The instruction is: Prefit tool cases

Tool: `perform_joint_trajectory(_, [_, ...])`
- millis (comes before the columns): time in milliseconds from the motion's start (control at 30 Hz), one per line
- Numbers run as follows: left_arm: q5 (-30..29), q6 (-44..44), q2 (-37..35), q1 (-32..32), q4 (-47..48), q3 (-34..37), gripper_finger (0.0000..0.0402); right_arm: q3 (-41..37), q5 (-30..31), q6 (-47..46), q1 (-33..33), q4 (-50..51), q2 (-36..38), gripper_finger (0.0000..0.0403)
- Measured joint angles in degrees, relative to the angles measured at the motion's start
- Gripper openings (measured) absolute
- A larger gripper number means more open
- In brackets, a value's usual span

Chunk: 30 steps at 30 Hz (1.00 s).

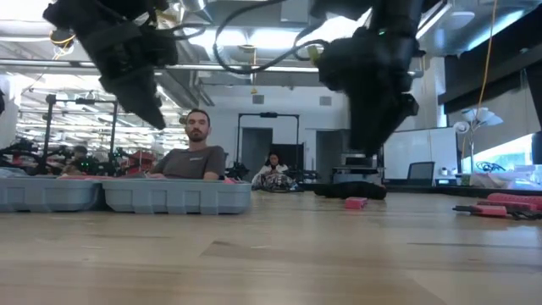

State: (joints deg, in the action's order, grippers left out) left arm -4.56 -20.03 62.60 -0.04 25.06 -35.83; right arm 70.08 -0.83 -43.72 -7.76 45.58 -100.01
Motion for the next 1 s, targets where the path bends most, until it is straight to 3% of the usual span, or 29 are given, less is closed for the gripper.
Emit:
perform_joint_trajectory(100, [1.33,-4.54,-0.80,-1.01,-1.52,1.00,0.0000,0.06,-3.97,6.28,0.28,-0.05,-0.39,0.0232])
perform_joint_trajectory(233, [-0.35,-5.12,-0.88,-2.35,-4.35,0.95,0.0000,0.02,-1.37,14.26,0.30,-2.74,-1.37,0.0280])
perform_joint_trajectory(500, [-4.53,-8.56,-0.86,-1.64,-4.61,0.95,0.0000,0.02,-0.21,12.69,0.28,-3.95,-7.04,0.0354])
perform_joint_trajectory(700, [-5.04,-8.55,-0.84,-1.64,-4.55,0.91,0.0000,0.16,4.29,12.64,0.72,-4.52,-8.00,0.0371])
perform_joint_trajectory(1000, [-5.04,-7.09,-0.84,-1.64,-4.76,0.91,0.0000,-1.45,0.34,13.91,0.67,-5.40,-7.98,0.0366])
